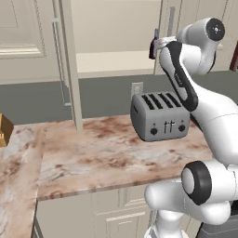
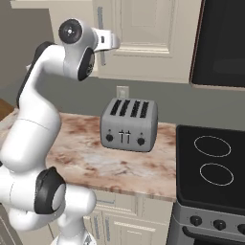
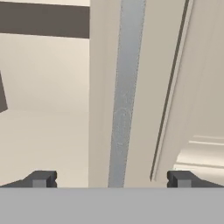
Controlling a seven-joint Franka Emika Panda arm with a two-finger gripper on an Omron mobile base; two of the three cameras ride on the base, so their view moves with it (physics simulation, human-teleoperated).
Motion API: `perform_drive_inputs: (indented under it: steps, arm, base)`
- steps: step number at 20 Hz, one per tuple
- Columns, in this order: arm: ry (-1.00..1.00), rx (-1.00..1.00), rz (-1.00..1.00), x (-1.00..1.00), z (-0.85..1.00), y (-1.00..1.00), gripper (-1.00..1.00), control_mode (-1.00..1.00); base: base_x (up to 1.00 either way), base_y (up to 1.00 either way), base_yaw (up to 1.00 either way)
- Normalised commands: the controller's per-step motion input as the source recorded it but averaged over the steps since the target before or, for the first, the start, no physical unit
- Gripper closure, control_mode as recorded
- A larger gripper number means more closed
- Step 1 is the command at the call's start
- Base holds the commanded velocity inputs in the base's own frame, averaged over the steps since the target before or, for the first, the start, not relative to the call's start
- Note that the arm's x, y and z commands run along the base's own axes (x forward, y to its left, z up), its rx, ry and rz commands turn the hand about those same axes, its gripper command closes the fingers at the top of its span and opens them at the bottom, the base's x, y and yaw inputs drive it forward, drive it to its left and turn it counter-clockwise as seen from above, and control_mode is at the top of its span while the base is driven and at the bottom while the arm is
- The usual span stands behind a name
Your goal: The dining table condiment station is running low on condiment bottle. Refill the condiment station by opening the cabinet and taking the condiment bottle from the cabinet and placing it on the dining table.
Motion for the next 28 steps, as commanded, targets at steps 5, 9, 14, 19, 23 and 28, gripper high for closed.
perform_drive_inputs:
  steps: [5,9,14,19,23,28]
  arm:
    - [0.0,0.03,0.0,0.27,0.0,-0.06,-1.0,-1.0]
    - [0.0,0.02,0.0,0.2,0.0,-0.01,-1.0,-1.0]
    - [0.0,0.01,0.0,0.17,0.0,0.0,-1.0,-1.0]
    - [0.0,0.0,0.0,0.31,-0.03,0.0,-1.0,-1.0]
    - [0.0,0.0,0.0,0.29,-0.02,0.0,-1.0,-1.0]
    - [0.0,0.0,0.0,0.2,-0.02,0.0,-1.0,-1.0]
  base:
    - [0.0,0.0,0.0]
    - [0.0,0.0,0.0]
    - [0.0,0.0,0.0]
    - [0.0,0.0,0.0]
    - [0.0,0.0,0.0]
    - [0.0,0.0,0.0]
